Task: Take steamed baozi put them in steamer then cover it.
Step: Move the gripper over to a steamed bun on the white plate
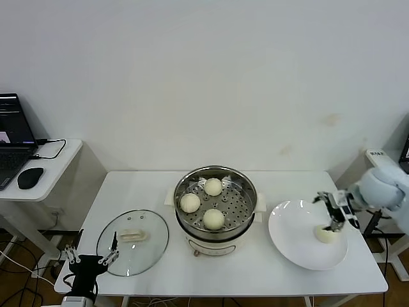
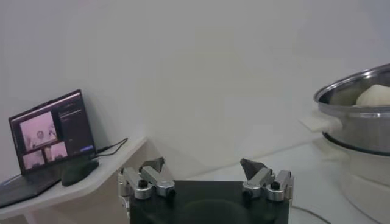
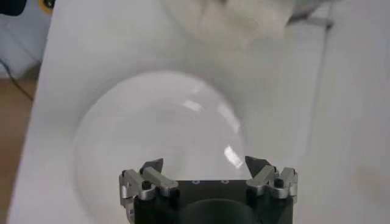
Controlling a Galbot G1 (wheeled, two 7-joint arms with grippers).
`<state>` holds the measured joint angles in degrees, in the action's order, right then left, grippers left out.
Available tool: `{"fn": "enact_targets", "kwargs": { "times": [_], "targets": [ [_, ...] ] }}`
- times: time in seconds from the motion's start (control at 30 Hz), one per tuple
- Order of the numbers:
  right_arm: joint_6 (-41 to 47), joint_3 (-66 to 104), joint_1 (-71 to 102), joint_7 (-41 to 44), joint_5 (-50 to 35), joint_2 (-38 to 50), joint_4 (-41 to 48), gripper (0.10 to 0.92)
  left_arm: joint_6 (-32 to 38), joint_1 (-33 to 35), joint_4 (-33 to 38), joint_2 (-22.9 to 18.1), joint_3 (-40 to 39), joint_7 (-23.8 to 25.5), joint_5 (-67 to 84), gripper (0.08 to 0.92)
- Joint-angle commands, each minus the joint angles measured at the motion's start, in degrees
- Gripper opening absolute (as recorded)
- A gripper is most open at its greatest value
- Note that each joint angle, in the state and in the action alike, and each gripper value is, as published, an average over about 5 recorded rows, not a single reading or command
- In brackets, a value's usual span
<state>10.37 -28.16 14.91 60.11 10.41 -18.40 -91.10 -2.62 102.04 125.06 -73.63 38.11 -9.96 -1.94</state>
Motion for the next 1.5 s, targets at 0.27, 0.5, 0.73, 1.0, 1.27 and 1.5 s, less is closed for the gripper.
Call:
{"fn": "enact_targets", "kwargs": {
  "times": [0.27, 0.5, 0.73, 1.0, 1.27, 1.5],
  "targets": [
    [-0.02, 16.18, 19.14, -1.7, 8.92, -4.79, 10.64, 0.823, 0.09, 1.25, 0.87, -0.11, 0.57, 0.16, -0.16, 0.823],
    [-0.33, 14.99, 18.09, -2.2, 10.5, -7.42, 13.69, 0.823, 0.15, 1.7, 1.11, -0.29, 1.2, 0.2, -0.13, 0.823],
    [-0.37, 13.53, 16.32, -2.89, 10.59, -9.33, 15.28, 0.823, 0.19, 1.94, 1.04, -0.42, 1.4, 0.18, -0.14, 0.823],
    [0.0, 12.27, 14.95, -3.4, 10.39, -10.75, 15.9, 0.812, 0.19, 1.87, 0.97, -0.27, 1.62, 0.17, -0.11, 0.823],
    [0.44, 10.99, 13.49, -3.67, 10.15, -11.71, 16.62, 0.78, 0.17, 1.78, 1.01, -0.29, 1.55, 0.17, -0.15, 0.823],
    [0.82, 10.54, 12.77, -3.3, 10.28, -12.05, 16.67, 0.75, 0.19, 1.87, 1.13, -0.4, 1.56, 0.15, -0.19, 0.823]
  ]
}}
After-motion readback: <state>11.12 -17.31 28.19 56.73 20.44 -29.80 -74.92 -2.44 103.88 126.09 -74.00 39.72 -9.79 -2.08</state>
